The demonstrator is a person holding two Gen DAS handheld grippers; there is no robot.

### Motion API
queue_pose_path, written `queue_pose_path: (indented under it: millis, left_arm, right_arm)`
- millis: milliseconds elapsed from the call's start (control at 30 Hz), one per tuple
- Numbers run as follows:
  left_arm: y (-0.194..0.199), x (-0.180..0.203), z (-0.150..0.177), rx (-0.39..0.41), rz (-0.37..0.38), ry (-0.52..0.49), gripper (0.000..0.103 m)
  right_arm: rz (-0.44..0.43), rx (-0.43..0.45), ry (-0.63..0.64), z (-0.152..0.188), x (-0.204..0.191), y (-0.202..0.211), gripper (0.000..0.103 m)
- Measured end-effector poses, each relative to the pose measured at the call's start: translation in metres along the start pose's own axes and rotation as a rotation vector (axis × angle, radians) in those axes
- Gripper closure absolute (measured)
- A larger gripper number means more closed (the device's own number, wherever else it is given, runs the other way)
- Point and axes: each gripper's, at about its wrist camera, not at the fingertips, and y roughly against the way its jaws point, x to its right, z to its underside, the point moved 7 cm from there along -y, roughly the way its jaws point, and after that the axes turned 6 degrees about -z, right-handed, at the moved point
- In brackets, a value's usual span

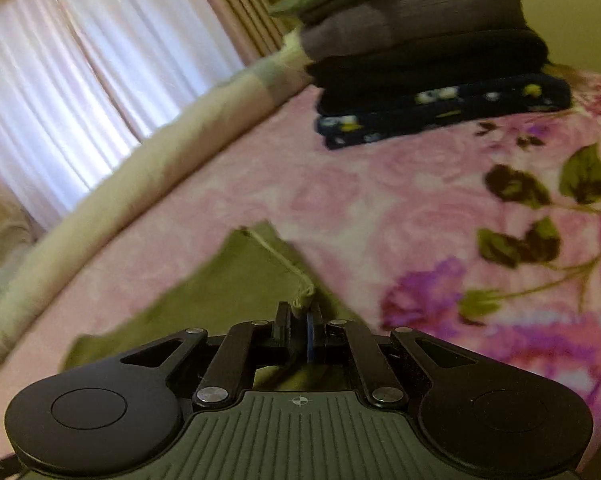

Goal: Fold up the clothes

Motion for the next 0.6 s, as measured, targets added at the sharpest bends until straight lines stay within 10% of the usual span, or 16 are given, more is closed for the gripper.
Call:
queue_pose_path:
  millis: [100, 167, 367, 600]
  left_arm:
    - [0.003, -0.004, -0.007, 0.029, -0.035, -0.016, 0.082]
    - [0.002, -0.006, -0.015, 0.052, -0.065, -0.029, 0.082]
    - [-0.025, 0.006, -0.035, 0.064, -0.085, -0.149, 0.098]
    - [-0.083, -0.006, -0.044, 0.087, -0.181, -0.248, 0.099]
  right_arm:
    - [0.108, 0.049, 0.063, -0.008, 0.0, 0.01, 0.088]
    - [0.198, 0.102, 0.167, -0.014, -0.009, 0.014, 0.041]
    - [-0.036, 0.026, 0.475, 0.001, -0.082, -0.011, 0.053]
    - [0.042, -0.052, 0.594, 0.014, -0.066, -0.081, 0.059]
